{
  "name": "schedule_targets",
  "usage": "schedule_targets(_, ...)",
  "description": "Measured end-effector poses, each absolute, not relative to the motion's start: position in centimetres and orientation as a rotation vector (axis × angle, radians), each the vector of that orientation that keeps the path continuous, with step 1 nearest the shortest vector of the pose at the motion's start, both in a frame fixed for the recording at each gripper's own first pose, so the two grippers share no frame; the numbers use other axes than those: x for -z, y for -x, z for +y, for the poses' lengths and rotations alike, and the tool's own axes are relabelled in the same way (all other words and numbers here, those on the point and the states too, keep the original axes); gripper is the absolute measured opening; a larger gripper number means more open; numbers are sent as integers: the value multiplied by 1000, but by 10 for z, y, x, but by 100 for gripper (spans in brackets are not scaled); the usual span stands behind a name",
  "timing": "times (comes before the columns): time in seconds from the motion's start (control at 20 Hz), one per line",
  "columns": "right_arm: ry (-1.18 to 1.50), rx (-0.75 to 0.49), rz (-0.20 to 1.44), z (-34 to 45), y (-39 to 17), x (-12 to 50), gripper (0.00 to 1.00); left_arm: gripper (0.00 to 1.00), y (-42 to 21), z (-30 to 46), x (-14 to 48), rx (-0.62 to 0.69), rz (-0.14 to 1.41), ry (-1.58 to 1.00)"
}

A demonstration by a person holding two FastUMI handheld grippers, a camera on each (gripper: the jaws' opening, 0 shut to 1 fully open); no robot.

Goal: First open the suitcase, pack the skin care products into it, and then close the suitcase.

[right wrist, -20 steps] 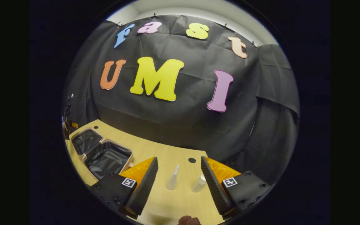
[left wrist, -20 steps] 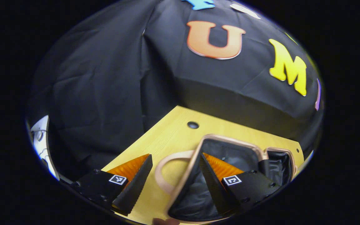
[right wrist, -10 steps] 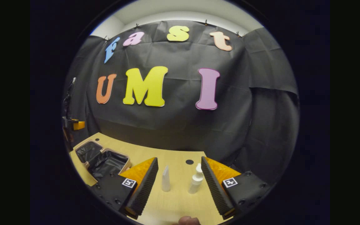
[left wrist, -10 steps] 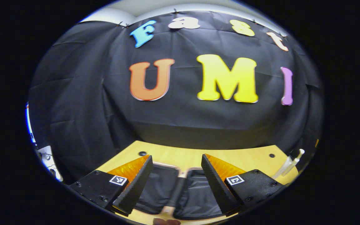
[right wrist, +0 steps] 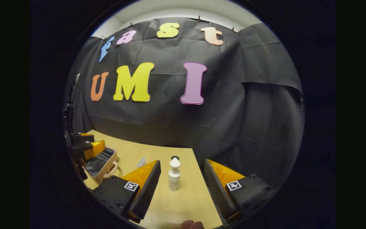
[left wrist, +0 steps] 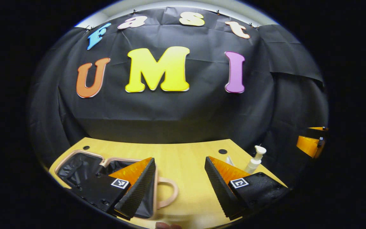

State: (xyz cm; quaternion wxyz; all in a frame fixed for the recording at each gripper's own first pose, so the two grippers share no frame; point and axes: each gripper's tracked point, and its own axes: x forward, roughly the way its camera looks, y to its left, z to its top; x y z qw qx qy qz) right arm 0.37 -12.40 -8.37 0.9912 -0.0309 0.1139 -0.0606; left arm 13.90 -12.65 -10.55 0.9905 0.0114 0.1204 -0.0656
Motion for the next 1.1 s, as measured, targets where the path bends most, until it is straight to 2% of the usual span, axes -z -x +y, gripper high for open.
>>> schedule_targets(0.25, 69, 138, 273, -155, 4, 99, 82, 100, -136, -182, 144, 185, 280, -42)
schedule_targets(0.45, 87, 145, 302, -172, 5, 104, 81, 100, -148, -218, 204, 230, 373, -49)
schedule_targets(0.75, 76, 190, 371, -196, 10, 120, 82, 100, -182, -235, 266, 226, 464, -46)
schedule_targets(1.1, 93, 171, 407, -197, 8, 129, 82, 100, -205, -242, 302, 227, 538, -45)
